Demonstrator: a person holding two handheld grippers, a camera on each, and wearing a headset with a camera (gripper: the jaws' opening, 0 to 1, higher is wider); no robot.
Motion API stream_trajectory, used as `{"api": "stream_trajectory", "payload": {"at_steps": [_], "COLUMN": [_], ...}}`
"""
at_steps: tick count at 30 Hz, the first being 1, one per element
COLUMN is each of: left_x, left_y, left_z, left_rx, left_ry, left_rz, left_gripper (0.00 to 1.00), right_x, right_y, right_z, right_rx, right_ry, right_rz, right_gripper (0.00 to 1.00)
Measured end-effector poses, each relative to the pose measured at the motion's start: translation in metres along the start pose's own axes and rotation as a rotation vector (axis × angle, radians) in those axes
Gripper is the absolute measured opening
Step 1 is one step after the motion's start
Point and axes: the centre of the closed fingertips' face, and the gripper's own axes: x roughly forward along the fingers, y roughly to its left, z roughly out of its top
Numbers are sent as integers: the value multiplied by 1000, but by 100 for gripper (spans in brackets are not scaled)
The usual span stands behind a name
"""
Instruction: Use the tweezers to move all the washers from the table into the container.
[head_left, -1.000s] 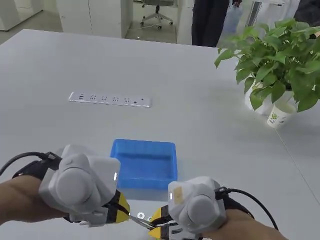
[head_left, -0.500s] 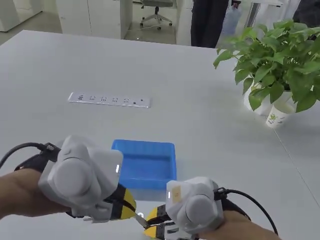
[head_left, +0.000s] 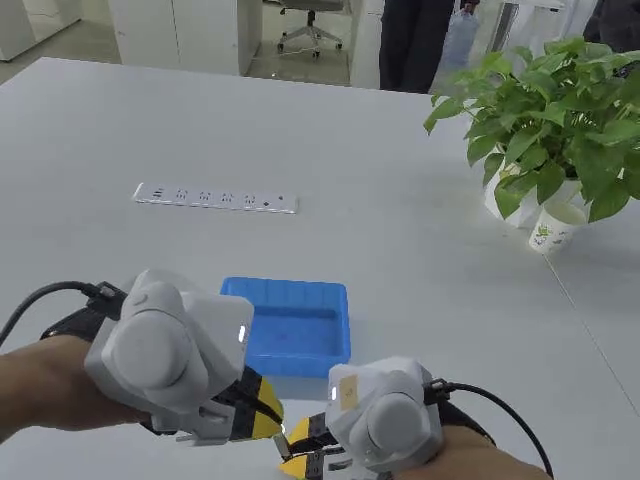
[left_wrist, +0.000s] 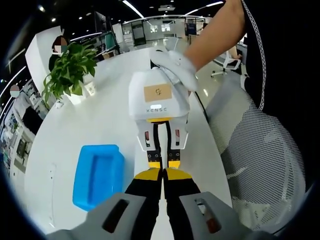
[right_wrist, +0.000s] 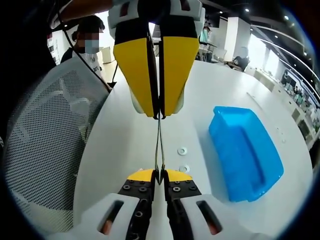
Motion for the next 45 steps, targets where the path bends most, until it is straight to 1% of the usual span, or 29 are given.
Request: {"api": "stream_trajectory", "payload": {"at_steps": [7,10,14,19,25,27,33,40,45], "left_x": [2,4,8,13,17,18,18,17,14], "left_y": [1,1,0,-2,0,0,0,-2,-1], "left_z": [2,0,-3,-5,-7,-7,-6,-7,-6], "left_rx": [18,26,25,11,-27,-32,-52,-48,-36], "left_ry": [-13,-3,-5,-13,-51,-57,-83,-79,-78], "left_rz": [-7,-7,-14,-22,-20,-20,-26,-39,-37], "left_gripper": [6,6,9,9,9,7,6,6,6], "right_x": [-1,-1,-1,-2,-2,-2,-3,-2,-3], "right_y": [0,0,0,0,0,0,0,1,-1], "right_z": [-1,-1,-1,-1,-2,-2,-2,-2,1], "right_rx": [-2,-6,-5,-4,-7,-6,3,-8,-16], "right_ry": [3,5,4,3,1,0,-6,-1,-8], "right_rz": [-1,0,-1,0,0,2,3,10,3], "right_gripper": [9,9,9,9,9,9,9,11,11]}}
